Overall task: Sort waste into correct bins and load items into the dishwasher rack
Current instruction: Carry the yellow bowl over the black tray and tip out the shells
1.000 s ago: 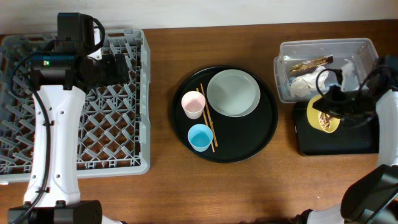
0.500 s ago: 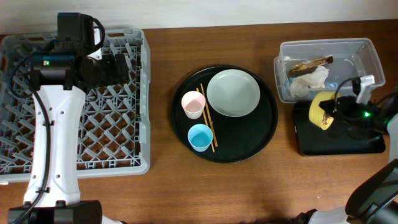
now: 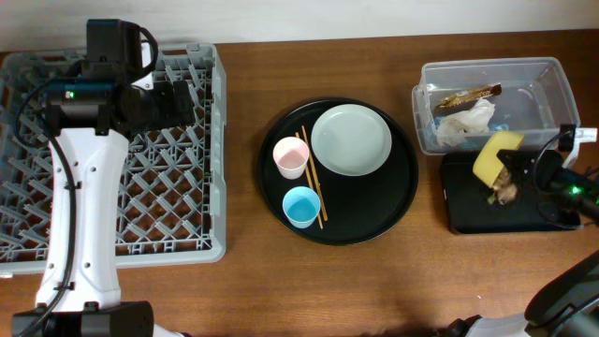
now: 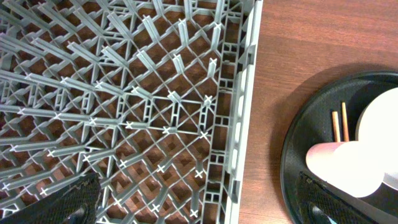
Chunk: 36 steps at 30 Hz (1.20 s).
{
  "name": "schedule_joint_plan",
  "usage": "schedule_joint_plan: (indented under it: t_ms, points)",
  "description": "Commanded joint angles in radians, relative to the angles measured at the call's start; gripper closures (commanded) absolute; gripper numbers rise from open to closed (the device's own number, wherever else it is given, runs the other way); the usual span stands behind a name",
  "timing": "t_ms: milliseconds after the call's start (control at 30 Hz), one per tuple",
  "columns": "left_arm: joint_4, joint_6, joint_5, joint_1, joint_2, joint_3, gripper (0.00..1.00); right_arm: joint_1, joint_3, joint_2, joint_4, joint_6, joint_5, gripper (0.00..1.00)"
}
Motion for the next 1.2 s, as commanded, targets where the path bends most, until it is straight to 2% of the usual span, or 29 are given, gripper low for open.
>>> schedule_joint_plan:
  t_ms: [0,233,400,833,1167]
  points:
    - [-0.001,-0.012,0.007,0.002,0.009,0.016,0.01,-0.003,-0.014,0.002,0.000,-0.055,-0.077,0.96]
    - [-0.001,-0.012,0.007,0.002,0.009,0.016,0.01,-0.016,-0.017,0.002,-0.007,-0.071,-0.168,0.96]
    - [-0.001,-0.012,0.007,0.002,0.009,0.016,0.01,-0.077,-0.017,0.002,-0.009,-0.066,-0.247,0.96]
    - [-0.001,-0.012,0.007,0.002,0.009,0.016,0.00,-0.147,-0.021,0.008,-0.021,-0.058,-0.304,0.96]
    - [-0.001,-0.012,0.007,0.002,0.009,0.016,0.01,-0.148,-0.022,0.025,0.022,0.056,-0.304,0.96]
